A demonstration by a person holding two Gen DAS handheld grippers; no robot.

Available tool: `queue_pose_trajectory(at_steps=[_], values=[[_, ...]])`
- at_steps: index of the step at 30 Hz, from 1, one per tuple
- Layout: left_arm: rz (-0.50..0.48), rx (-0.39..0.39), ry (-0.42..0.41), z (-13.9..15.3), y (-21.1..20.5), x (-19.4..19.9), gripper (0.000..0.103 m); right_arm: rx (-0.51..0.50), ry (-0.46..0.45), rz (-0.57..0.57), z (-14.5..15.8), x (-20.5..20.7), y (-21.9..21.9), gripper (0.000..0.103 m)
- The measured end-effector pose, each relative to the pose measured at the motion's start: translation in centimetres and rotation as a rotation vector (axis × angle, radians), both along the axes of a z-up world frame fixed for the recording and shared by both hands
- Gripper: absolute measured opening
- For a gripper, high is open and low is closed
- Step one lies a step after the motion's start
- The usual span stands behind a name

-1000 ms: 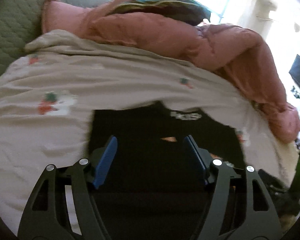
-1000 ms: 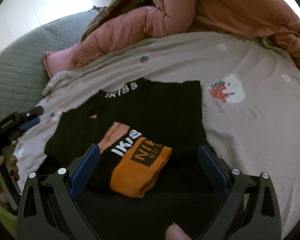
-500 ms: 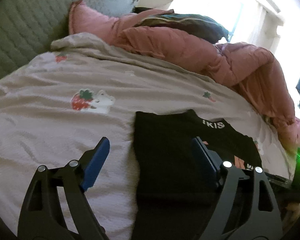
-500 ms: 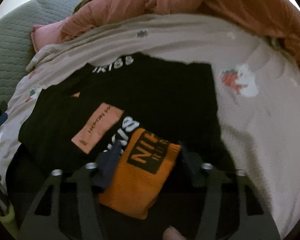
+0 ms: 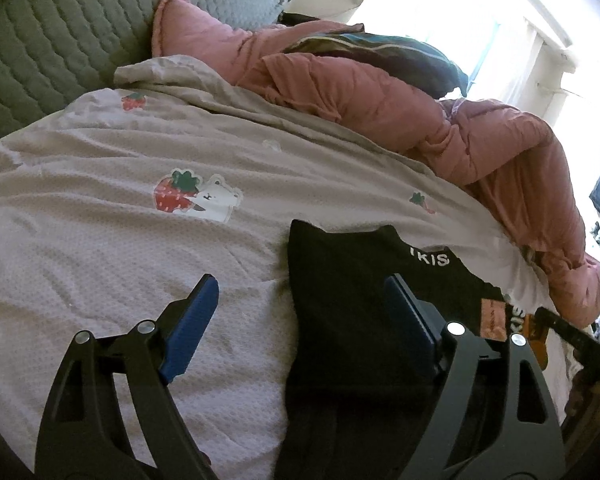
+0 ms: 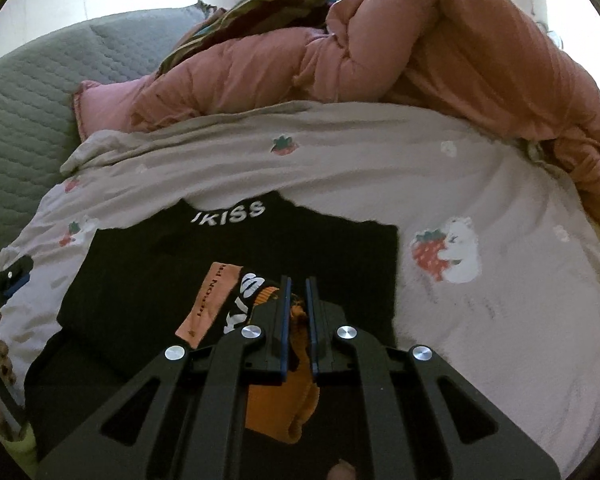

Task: Fold small clothes
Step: 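Open the left tool and release the folded sleeve on the body, then press the folded sleeves flat with the right tool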

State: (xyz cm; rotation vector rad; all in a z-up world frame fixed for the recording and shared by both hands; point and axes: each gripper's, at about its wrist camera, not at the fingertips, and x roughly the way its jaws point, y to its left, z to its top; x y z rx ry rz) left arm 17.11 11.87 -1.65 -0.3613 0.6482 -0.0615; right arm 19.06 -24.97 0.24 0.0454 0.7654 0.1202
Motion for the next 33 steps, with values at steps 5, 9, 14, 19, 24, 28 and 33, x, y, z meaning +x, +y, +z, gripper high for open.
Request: queue_pose_trajectory(at_steps=[5,9,14,19,24,28,33], values=[[-0.02,0.027,0.014,-0.2,-0.7,0.0,0.077,-0.081,0.013,-0.03,-1.1,0.9,-0.3,0.008],[-0.031,0.034,0.02,-0.4,-1.1,0.1,0.077,-0.151,0.007,-0.09,-2.0,0.6,-0.8,0.014],[-0.049,0.06,0.022,-0.3,-1.7,0.1,0.077,-0.126,0.007,-0.087,-2.0,-0.4,-1.6,0.02],[-0.092,0.113,0.038,-0.2,-3.8,0.4,0.077,-0.1,0.022,-0.015,-2.0,-1.8,-0.7,0.029],[-0.164,0.161,0.084,-0.4,-7.2,1.6,0.077,-0.092,0.057,0.089,-2.6,-2.6,1.8,0.029],[-0.248,0.181,0.125,-1.4,-9.7,2.7,0.077,-0.088,0.078,0.129,-3.2,-2.6,3.0,0.029],[-0.291,0.198,0.247,-4.6,-10.1,4.0,0.077,-0.114,0.133,0.119,-4.6,-2.1,2.9,0.033]])
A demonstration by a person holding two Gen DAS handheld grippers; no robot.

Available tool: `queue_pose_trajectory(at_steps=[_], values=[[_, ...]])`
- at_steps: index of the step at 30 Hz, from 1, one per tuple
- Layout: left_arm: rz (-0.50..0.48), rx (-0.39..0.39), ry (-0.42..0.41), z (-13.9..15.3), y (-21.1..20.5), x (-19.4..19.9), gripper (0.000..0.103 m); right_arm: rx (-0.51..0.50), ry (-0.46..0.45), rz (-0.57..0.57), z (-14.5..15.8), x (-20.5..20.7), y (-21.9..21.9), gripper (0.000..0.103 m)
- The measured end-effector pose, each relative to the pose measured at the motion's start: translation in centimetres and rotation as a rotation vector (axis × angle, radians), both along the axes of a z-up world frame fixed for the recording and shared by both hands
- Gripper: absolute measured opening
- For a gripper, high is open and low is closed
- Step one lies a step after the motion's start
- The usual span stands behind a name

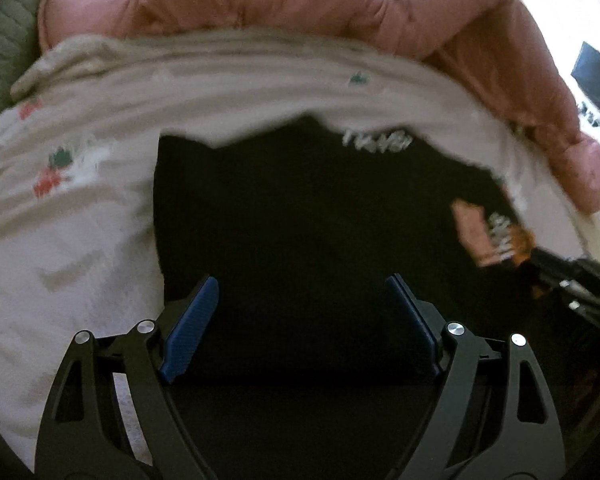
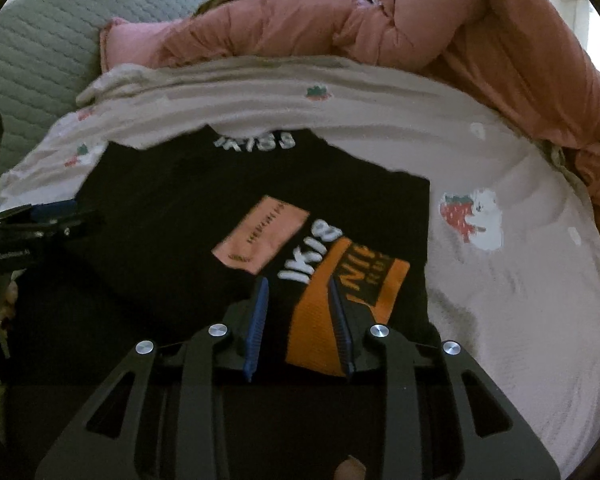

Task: Fold small clothes
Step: 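Press the folded sleeves flat with the right tool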

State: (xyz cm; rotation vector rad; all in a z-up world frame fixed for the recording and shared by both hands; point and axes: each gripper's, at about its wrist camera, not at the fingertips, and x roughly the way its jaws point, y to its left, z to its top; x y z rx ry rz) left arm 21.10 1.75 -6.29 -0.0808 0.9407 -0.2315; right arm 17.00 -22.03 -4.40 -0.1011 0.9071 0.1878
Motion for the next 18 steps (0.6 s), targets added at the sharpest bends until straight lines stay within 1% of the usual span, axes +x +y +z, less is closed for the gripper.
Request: queue_pose_trajectory(at_steps=[2,3,8,15,16,18], values=[[0.005,-0.031,0.015,-0.8,0.6,0.0,0.077,-0.009,0.03,-0.016,-0.8,0.4,-0.3,0.039],[0.005,-0.036,0.013,-0.7,0.8,-0.1,0.077,0.001,0.046,-0.026,-1.2,0.5,-0.5,0.041],[0.01,-0.053,-0.005,-0.5,1.1,-0.7,0.077,0.0,0.043,-0.028,-1.1,0.3,-0.4,0.043],[0.048,-0.081,-0.057,1.2,2.3,-2.2,0.077,0.018,0.031,-0.027,-0.2,-0.2,-0.2,0.064],[0.057,-0.084,-0.067,1.5,2.6,-2.4,0.078,0.021,0.026,-0.025,0.0,-0.2,-0.1,0.065],[0.072,-0.093,-0.082,2.0,3.0,-2.8,0.084,0.033,0.016,-0.025,0.5,-0.3,0.0,0.073]])
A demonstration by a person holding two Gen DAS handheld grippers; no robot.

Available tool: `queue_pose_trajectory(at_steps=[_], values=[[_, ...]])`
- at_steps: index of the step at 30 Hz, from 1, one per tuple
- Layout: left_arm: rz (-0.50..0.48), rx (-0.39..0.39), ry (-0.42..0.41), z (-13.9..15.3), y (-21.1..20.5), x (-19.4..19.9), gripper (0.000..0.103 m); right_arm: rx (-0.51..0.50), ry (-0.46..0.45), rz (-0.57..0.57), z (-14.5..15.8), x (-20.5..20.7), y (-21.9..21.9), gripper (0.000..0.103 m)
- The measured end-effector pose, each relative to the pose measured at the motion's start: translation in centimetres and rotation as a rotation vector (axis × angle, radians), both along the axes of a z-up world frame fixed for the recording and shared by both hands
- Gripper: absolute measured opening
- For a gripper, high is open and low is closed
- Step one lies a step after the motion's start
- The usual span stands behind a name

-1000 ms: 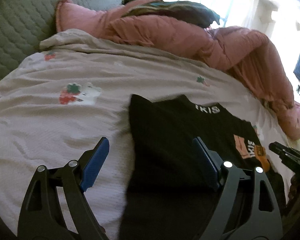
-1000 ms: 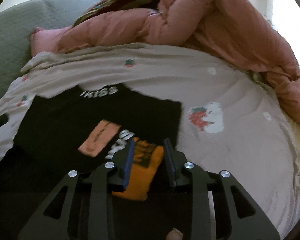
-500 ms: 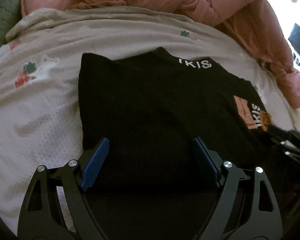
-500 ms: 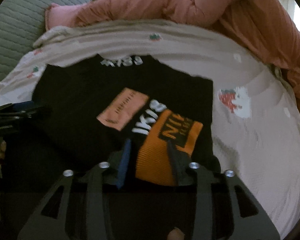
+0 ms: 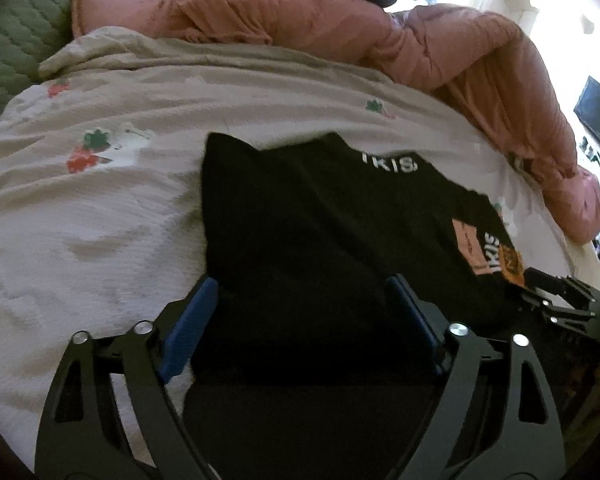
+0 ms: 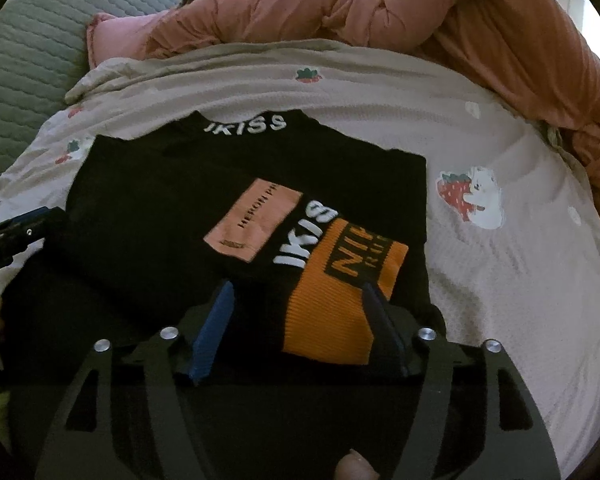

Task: Fold small clothes
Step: 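Press the folded sleeves flat with the right tool, then move both open tools toward the hem of the black sweatshirt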

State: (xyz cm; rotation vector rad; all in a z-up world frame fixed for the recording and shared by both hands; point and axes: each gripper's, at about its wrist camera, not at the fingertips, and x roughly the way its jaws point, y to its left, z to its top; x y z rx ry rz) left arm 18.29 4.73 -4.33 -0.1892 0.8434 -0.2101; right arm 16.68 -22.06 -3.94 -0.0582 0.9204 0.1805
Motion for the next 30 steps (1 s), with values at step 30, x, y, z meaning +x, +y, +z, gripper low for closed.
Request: queue_pose_trajectory(at_steps=[30], values=[[0.076,0.071,-0.088,3.0,1.7,-3.4,0.094,0.04,-0.093,-0.017,3.6,-2.1,0.0,0.091]])
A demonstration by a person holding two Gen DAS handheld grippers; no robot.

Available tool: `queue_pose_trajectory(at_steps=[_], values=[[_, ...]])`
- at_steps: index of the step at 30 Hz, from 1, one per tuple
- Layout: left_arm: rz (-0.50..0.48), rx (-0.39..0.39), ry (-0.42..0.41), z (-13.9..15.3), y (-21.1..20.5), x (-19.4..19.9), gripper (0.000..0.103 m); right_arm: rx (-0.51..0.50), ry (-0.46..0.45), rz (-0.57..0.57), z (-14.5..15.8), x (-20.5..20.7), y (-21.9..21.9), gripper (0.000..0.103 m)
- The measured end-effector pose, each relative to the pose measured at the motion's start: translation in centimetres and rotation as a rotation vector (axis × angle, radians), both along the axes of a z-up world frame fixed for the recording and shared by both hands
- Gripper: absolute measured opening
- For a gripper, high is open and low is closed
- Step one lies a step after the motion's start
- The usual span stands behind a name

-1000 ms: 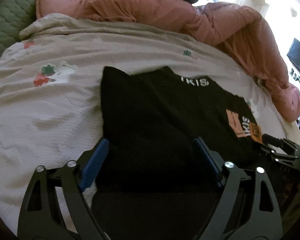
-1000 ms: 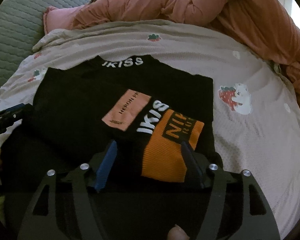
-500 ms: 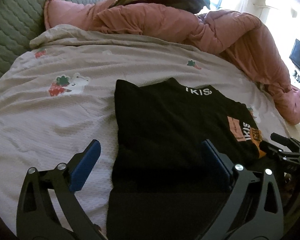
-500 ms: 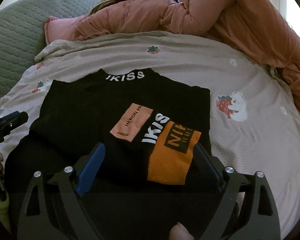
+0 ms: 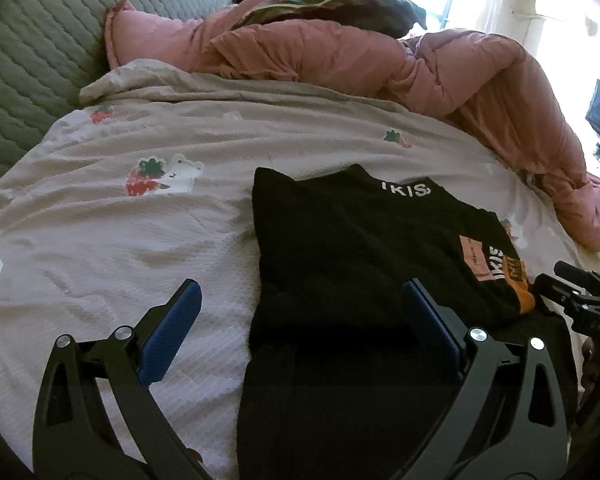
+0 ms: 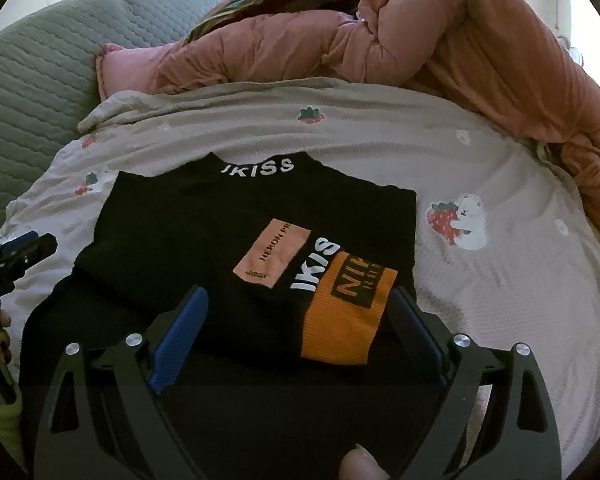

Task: Fold small clothes
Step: 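Move both open tools toward the hem of the black sweatshirt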

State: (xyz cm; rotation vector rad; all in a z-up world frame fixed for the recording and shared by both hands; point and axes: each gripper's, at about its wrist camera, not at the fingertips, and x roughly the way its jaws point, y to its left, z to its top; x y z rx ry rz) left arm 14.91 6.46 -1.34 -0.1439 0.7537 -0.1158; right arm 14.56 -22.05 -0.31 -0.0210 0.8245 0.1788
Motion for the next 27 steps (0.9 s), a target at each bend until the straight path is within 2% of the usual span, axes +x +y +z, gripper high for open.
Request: queue_pose_trajectory(at_steps=[19,21,27], values=[[0.021,0.04,-0.035,2.2,0.0,-3.2,0.094,0.034,-0.056,0.008,2.3,-2.4,-0.8,0.091],[0.022,0.047,-0.038,2.5,-0.1,-3.5,0.094,0.036,-0.059,0.006,2.5,-2.6,-0.9,0.095],[0.04,0.068,-0.043,3.0,0.0,-4.5,0.094,0.043,-0.072,0.012,3.0,-3.4,-1.2,0.095]])
